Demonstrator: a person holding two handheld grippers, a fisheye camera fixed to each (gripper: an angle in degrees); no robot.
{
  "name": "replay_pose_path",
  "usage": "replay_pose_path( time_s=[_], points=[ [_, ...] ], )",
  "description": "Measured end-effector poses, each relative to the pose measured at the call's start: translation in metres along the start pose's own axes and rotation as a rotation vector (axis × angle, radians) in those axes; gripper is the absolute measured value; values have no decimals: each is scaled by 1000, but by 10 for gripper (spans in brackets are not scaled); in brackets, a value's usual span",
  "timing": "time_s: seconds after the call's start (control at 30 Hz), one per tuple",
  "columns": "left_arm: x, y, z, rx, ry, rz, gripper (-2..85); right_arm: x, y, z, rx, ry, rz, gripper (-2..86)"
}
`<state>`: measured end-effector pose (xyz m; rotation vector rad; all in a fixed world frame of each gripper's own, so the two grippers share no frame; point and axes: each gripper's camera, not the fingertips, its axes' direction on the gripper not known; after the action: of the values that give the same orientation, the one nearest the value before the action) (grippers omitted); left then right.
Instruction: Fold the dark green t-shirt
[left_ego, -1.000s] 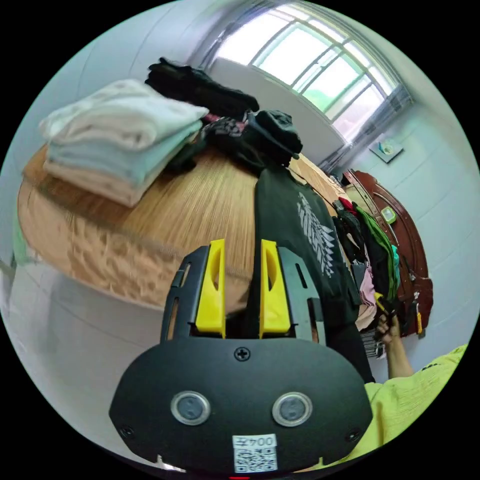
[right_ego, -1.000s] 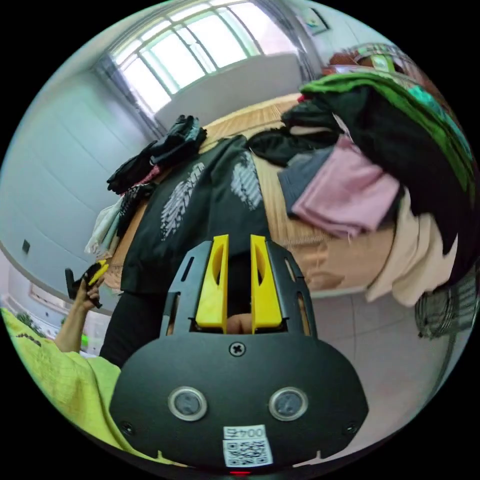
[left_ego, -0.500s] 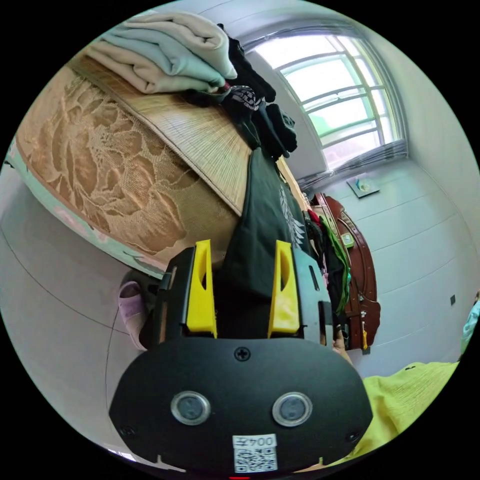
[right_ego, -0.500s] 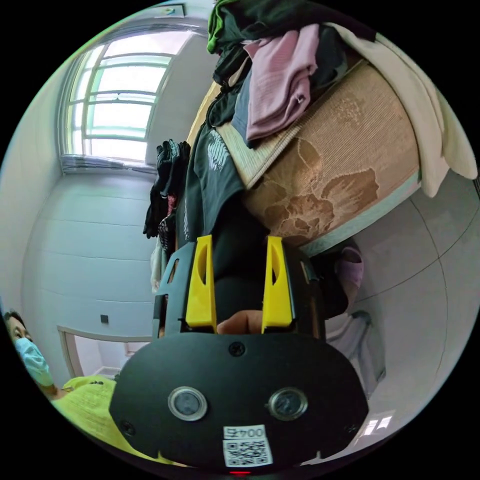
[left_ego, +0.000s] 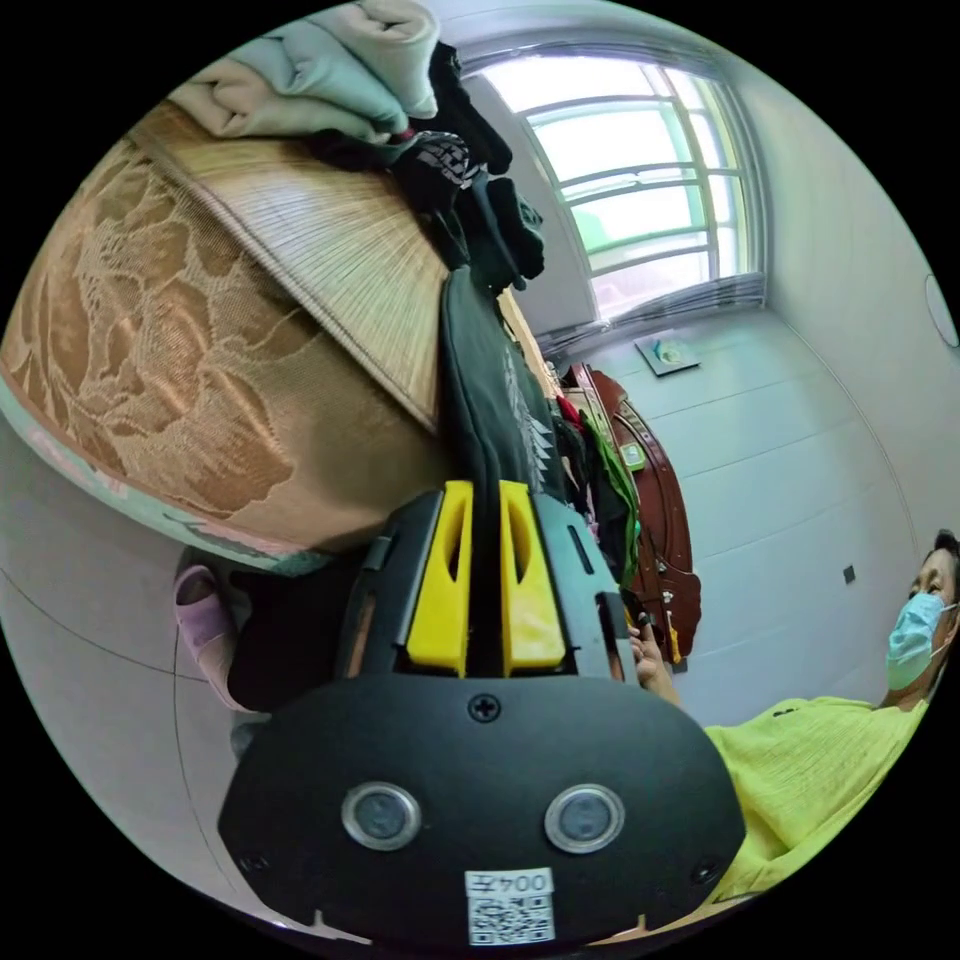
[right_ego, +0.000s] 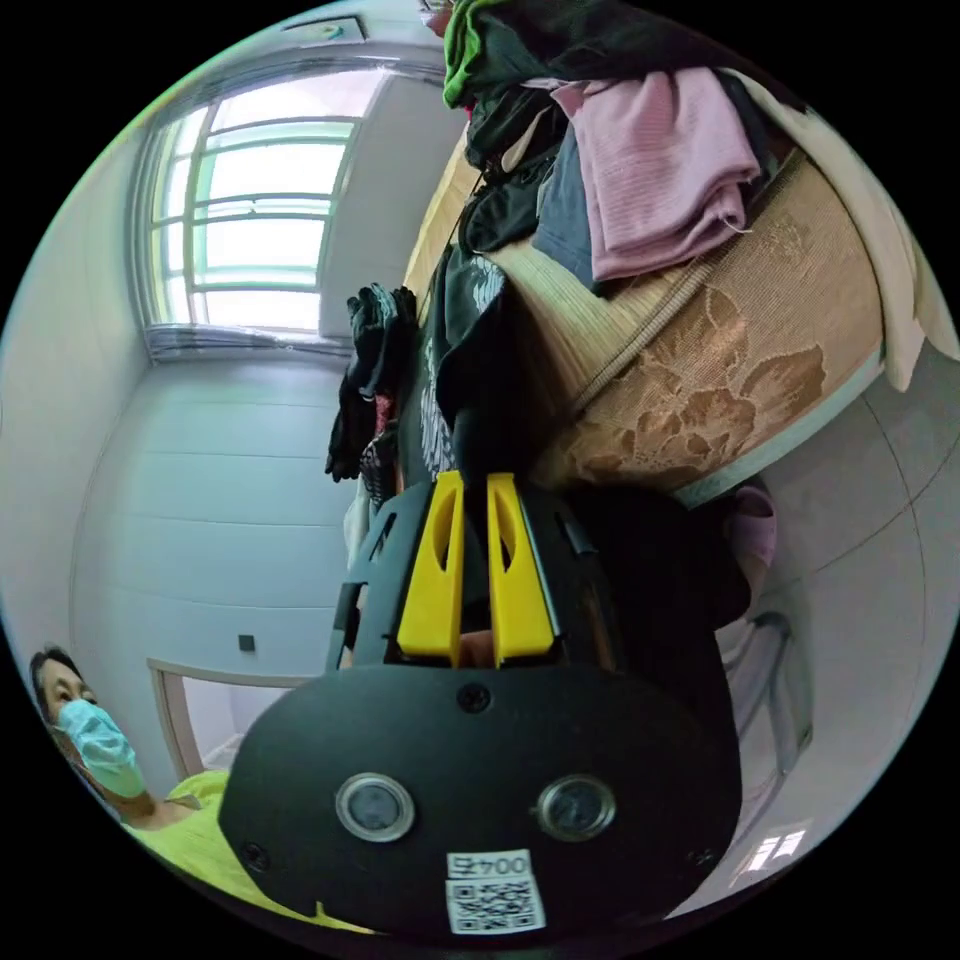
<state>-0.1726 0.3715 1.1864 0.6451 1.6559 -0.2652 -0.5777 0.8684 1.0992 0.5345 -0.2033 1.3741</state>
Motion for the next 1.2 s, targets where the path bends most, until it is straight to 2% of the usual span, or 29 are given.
replay_pose_path(
  time_s=[0.07,0.17,0.37,0.47,0.53,0.6,0.63,0.7,0.8,0.87,0.93,0.97,1.07,1.1,1.13,1.2],
  points=[
    [18,-5,3,19,19,2,36,-13,1,4,-30,43,12,47],
    [48,-5,-7,53,18,-1,31,-24,7,-4,-14,-39,73,46],
    [87,14,-15,-37,-101,14,40,-26,43,-16,-88,69,77,53],
    [92,22,-9,-28,-50,-49,55,-17,60,-8,-131,118,100,65],
    [108,24,-16,26,-40,-37,59,-33,68,-13,-83,211,48,66],
    [132,23,-25,64,-119,-7,61,-74,73,-18,-11,399,-90,65],
    [157,19,-27,79,-208,45,59,-87,74,-17,9,455,-143,64],
    [204,12,-16,65,-353,185,53,-145,77,6,43,676,-392,62],
    [284,-3,43,-26,-569,438,32,-206,80,64,26,855,-672,46],
    [340,-10,113,-86,-739,622,18,-233,80,102,59,966,-798,9],
    [372,-12,166,-117,-819,740,12,-246,74,139,67,1065,-862,0],
    [385,-12,198,-143,-856,784,9,-248,68,163,12,1097,-866,-3],
    [390,-14,268,-293,-938,767,6,-233,57,216,-205,1101,-805,-5],
    [387,-13,279,-343,-950,749,5,-239,66,219,-120,1091,-863,-5],
    [394,-8,286,-279,-959,758,5,-241,68,222,-123,1103,-866,-5],
    [408,-4,299,-292,-1003,770,4,-252,76,230,-103,1116,-878,-4]
  ],
)
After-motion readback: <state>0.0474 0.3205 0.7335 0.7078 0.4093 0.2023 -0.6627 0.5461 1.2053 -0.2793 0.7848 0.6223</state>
